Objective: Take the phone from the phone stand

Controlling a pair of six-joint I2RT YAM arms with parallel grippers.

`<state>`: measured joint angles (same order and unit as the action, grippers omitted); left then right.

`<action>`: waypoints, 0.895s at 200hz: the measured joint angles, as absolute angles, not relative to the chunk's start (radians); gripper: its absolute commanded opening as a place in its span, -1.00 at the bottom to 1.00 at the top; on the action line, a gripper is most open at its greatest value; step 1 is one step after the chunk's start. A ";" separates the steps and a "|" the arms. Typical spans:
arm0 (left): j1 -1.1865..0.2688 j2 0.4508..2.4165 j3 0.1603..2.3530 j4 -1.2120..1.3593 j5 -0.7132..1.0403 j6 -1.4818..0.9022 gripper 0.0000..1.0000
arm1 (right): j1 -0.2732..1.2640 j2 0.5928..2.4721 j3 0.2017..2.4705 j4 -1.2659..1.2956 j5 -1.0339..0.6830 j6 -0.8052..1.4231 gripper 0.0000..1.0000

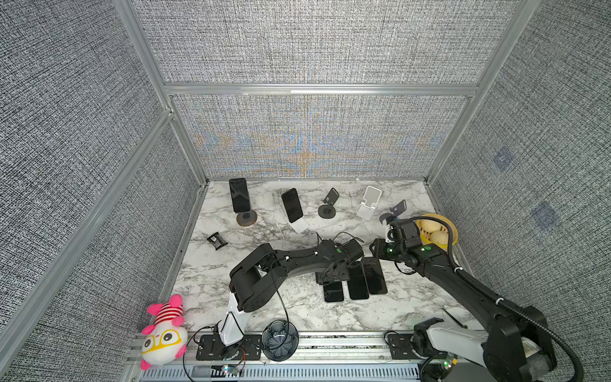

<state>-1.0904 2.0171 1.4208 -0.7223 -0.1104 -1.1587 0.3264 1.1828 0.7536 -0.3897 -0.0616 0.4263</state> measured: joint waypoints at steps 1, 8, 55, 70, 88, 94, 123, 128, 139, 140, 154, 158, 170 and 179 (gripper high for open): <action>-1.090 2.017 1.421 -0.722 -0.110 -1.159 -0.74 | 0.326 1.183 0.754 -0.390 -0.062 0.426 -0.06; -1.090 2.021 1.421 -0.715 -0.106 -1.159 -0.72 | 0.326 1.185 0.753 -0.390 -0.062 0.426 -0.07; -1.090 2.032 1.421 -0.701 -0.101 -1.159 -0.43 | 0.326 1.187 0.752 -0.385 -0.062 0.426 -0.07; -1.090 2.033 1.423 -0.703 -0.102 -1.164 -0.35 | 0.326 1.189 0.752 -0.384 -0.062 0.426 -0.07; -1.090 2.033 1.423 -0.702 -0.102 -1.172 -0.18 | 0.326 1.194 0.752 -0.384 -0.062 0.426 -0.07; -1.090 2.033 1.422 -0.702 -0.102 -1.172 -0.11 | 0.326 1.195 0.751 -0.384 -0.062 0.426 -0.07; -1.091 2.028 1.413 -0.691 -0.099 -1.179 0.03 | 0.326 1.197 0.751 -0.384 -0.064 0.426 -0.07; -1.090 2.026 1.411 -0.689 -0.098 -1.179 0.05 | 0.326 1.196 0.751 -0.384 -0.065 0.426 -0.07; -1.090 2.024 1.407 -0.683 -0.097 -1.178 0.11 | 0.326 1.196 0.751 -0.384 -0.065 0.426 -0.07; -1.090 2.024 1.406 -0.683 -0.097 -1.178 0.11 | 0.326 1.196 0.751 -0.384 -0.065 0.426 -0.07; -1.090 2.022 1.402 -0.678 -0.095 -1.178 0.16 | 0.326 1.197 0.751 -0.384 -0.065 0.425 -0.07; -1.090 2.022 1.402 -0.677 -0.095 -1.178 0.18 | 0.326 1.197 0.751 -0.384 -0.065 0.425 -0.07; -1.090 2.021 1.399 -0.674 -0.095 -1.178 0.26 | 0.326 1.197 0.751 -0.384 -0.065 0.425 -0.07; -1.090 2.018 1.395 -0.669 -0.094 -1.178 0.29 | 0.326 1.197 0.751 -0.384 -0.065 0.425 -0.07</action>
